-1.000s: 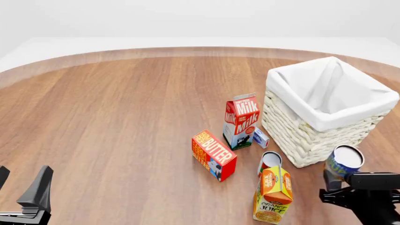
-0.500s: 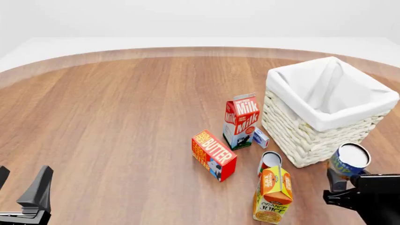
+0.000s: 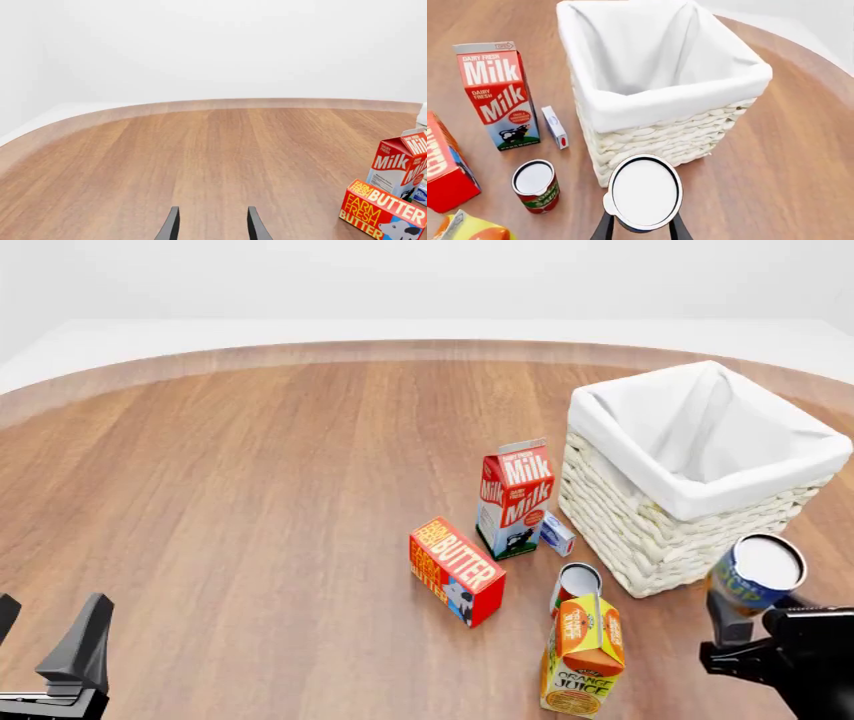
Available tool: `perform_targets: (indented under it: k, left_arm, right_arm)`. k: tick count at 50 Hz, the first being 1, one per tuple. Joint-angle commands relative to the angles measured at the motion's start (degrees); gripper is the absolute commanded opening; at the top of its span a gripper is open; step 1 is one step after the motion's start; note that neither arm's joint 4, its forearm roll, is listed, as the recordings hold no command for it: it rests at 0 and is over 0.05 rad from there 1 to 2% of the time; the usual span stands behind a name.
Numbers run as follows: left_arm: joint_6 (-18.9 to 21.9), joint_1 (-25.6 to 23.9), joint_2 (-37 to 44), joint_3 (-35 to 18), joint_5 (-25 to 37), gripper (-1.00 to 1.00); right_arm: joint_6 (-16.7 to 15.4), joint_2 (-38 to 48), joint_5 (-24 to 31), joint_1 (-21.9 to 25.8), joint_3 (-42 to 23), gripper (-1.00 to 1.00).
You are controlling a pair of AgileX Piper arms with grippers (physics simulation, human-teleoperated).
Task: Pick up the alphabet soup, and put it in the basket.
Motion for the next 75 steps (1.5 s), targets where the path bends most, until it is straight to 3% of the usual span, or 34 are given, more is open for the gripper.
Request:
perform_targets:
  k: [1, 17, 75]
  left_arm:
    - [0.00, 0.00, 0.00, 0.00, 0.00, 1.00]
    - [0.00, 0.00, 0.00, 0.00, 0.00, 1.00]
    - [0.00, 0.00, 0.00, 0.00, 0.00, 1.00]
  right_arm:
    - [0.62, -4.10, 4.41, 0.58, -2.65, -1.00]
    - [0.89, -8.73, 9.82, 1.12, -6.19, -1.00]
    - [-0.18, -11.36, 17.71, 2.81, -18.86, -1.00]
